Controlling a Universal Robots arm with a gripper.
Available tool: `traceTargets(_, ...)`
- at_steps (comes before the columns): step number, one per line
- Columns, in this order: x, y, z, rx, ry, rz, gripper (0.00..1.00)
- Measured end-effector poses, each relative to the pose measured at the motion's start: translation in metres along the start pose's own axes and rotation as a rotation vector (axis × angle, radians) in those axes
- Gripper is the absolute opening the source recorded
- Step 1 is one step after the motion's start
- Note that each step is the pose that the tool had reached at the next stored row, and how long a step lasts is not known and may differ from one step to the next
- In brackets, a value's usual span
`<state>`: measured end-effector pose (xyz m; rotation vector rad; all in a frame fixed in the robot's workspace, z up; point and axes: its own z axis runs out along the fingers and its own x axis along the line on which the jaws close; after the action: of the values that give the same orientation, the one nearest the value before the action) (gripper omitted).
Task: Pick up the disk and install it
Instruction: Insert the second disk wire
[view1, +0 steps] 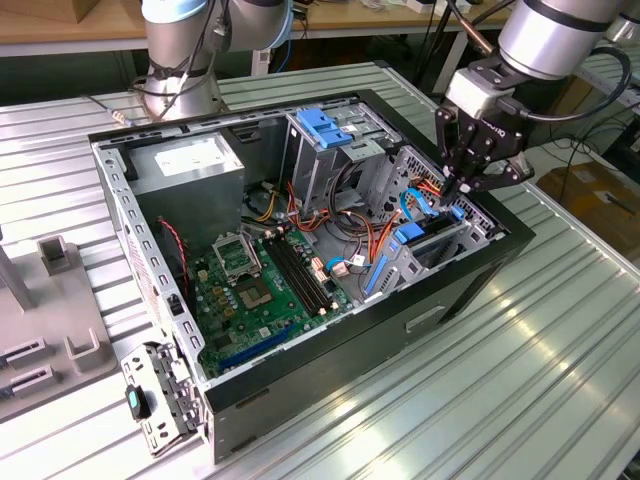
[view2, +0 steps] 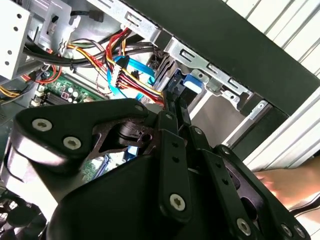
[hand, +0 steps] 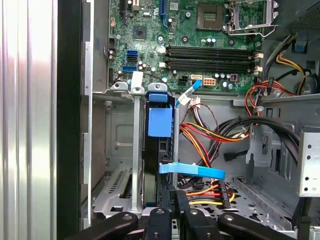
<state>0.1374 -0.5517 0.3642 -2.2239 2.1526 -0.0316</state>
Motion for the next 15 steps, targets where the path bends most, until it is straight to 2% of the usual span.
traceTargets(2, 0.0001, 0.0000, 0.0000, 0.0000, -0.0011, 0.000, 0.16)
traceTargets(4, 0.0006, 0.0001, 0.0008, 0.0009, -0.0264, 0.001, 0.16)
traceTargets(5, 0.0011, 0.0001, 0.0008, 0.0014, -0.0412, 0.002, 0.16)
traceTargets(6, 0.0019, 0.0001, 0.0009, 0.0017, -0.0504, 0.002, 0.16)
traceTargets(9, 0.0083, 0.0005, 0.0038, 0.0018, -0.0540, 0.002, 0.16)
traceTargets(15, 0.0101, 0.0009, 0.0063, 0.0016, -0.0538, 0.003, 0.16)
